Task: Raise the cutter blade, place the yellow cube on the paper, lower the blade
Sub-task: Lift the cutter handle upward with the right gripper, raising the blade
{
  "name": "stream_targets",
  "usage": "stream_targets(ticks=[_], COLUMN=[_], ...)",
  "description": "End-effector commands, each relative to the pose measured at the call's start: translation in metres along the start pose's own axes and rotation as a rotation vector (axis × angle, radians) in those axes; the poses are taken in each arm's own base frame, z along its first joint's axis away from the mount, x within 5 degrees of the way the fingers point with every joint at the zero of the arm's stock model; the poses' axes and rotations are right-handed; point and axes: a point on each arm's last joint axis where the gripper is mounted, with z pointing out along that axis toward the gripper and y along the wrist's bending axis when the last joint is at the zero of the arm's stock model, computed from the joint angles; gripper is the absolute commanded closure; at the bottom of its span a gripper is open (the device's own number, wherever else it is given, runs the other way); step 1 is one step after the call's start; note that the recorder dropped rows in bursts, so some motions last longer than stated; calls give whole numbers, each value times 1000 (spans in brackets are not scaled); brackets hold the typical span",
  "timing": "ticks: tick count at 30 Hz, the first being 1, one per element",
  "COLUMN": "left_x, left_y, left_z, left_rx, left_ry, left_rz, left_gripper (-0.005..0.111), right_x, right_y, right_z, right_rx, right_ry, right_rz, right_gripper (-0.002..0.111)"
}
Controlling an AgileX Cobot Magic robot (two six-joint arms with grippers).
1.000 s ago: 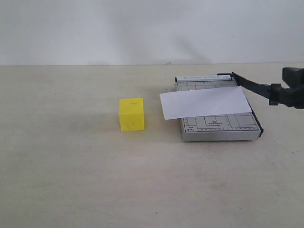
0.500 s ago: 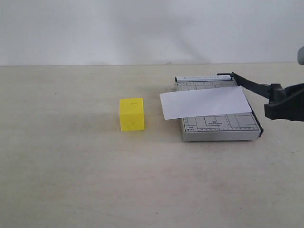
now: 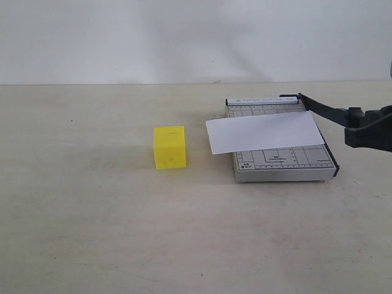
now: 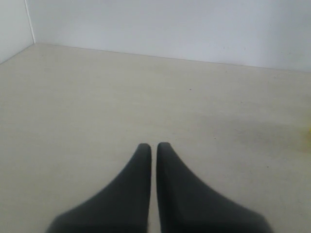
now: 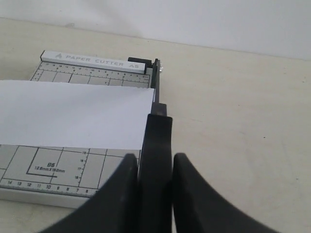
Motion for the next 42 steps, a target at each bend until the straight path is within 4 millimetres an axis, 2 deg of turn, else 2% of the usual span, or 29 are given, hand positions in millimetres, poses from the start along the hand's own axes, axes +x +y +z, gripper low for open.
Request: stream_targets(ticks=[1,5,10,15,17,18,21,22,23,24,25,27,28,30,32,34,35,37,39,40,42], left_x=[-2,-2,-2,-2,-2,-2,-2,-2,-2,-2,-2,-2,-2,-2,-2,-4,-7,-19,-26,-28,-43], left_y=[0,0,0,0,0,0,0,0,0,0,0,0,0,0,0,-1,-1,-3,-2,-1,4], left_z=[0,0,0,0,0,0,0,0,0,0,0,0,0,0,0,0,-1,-2,-4,-5,-11], left_rx=[4,4,4,4,4,4,4,4,4,4,4,4,4,4,5,8,18,81,93,89,67], left_ry=[-19,-19,-19,-19,-19,-19,-19,-19,-19,-19,-19,-19,-19,-19,-19,-42,-73,-203,-282,-307,-491], left_rz=[3,3,3,3,3,3,3,3,3,3,3,3,3,3,8,-5,-52,-388,-474,-463,-449], left_gripper=[102,102,102,102,102,102,102,102,102,102,102,102,102,102,102,102,102,102,102,102,102], right_x=[-24,-35,-37,-36,-36,-38,-51,-62,-66,-72,-73,-70,-63,-52,-46,-42,-41,-35,-33,-33,-33], right_y=[0,0,0,0,0,0,-3,-5,-6,-7,-7,-5,-2,1,0,-1,-1,-3,-5,-5,-5], right_z=[1,1,1,1,1,0,-17,-35,-44,-69,-80,-104,-122,-141,-151,-152,-151,-143,-138,-136,-129], right_rx=[1,0,-2,-6,-3,-1,20,33,38,28,17,-23,-62,-87,-75,-59,-57,-35,-18,-16,-13], right_ry=[-87,-111,-109,-97,-104,-117,-222,-303,-337,-397,-409,-400,-353,-295,-269,-236,-218,-123,-88,-84,-55], right_rz=[-37,-35,-35,-35,-35,-35,-57,-63,-54,26,61,76,39,-34,-104,-157,-169,-251,-295,-299,-314], right_gripper=[108,108,107,55,46,46,46,46,46,50,55,79,108,107,107,107,107,107,107,107,107])
